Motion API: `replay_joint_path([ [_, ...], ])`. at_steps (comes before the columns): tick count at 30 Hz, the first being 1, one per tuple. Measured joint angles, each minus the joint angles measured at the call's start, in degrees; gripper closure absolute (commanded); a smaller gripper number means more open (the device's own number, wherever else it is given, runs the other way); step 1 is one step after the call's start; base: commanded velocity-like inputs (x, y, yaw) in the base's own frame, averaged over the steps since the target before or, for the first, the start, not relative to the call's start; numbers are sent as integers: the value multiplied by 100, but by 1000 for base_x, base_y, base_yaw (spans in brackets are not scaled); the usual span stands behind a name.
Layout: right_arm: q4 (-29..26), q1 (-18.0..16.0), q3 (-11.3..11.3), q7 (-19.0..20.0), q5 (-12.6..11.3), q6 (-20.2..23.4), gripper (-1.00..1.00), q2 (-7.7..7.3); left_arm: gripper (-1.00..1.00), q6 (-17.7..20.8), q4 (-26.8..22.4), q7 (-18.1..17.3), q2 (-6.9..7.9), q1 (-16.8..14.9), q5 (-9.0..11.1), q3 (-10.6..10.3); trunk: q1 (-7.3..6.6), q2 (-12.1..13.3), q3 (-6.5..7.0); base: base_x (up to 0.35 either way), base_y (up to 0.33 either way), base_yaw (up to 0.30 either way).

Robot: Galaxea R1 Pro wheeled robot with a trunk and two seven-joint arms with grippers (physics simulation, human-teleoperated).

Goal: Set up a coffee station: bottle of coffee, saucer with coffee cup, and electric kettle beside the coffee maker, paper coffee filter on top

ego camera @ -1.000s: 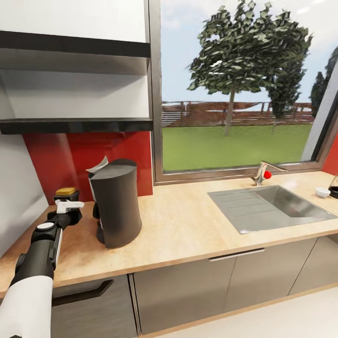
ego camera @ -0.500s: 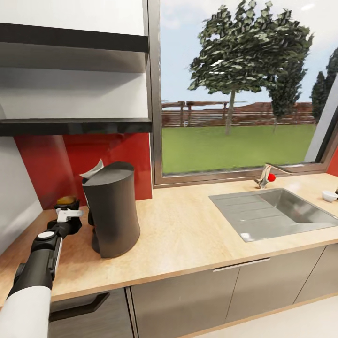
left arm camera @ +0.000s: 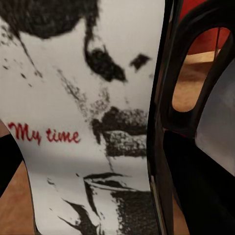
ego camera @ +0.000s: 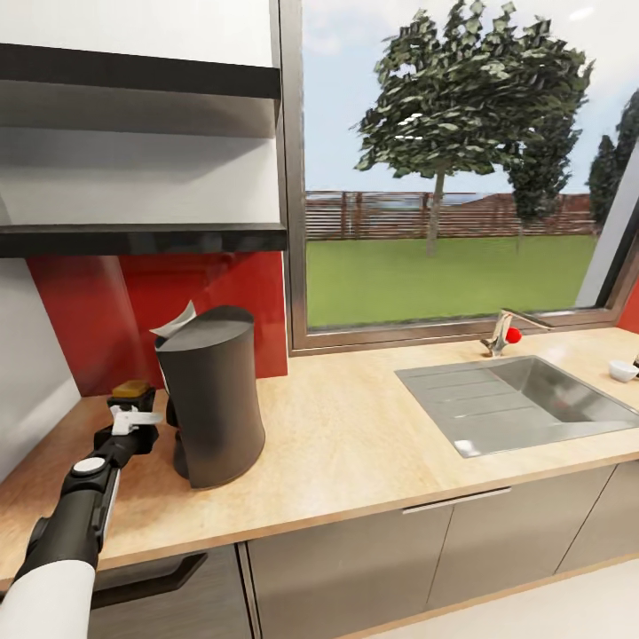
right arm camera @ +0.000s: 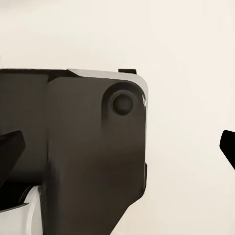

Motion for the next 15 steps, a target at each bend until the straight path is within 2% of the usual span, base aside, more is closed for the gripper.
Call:
replay_joint_path([
  [5,0,0,0,0,0,0,-100,0,100,-4,7,17,-27,1,26,9,0,0,0,0,0,0],
  [9,0,0,0,0,0,0,-100,0,100,6,14,28,-31,1,284,6,0,0,0,0,0,0],
  [10,0,0,0,0,0,0,-100,0,100,1,15,129,-31,1,397,-3,0,0,0,0,0,0],
  [15,0,0,0,0,0,0,-100,0,100,-35,24,400,-35,1,459,-31,0,0,0,0,0,0],
])
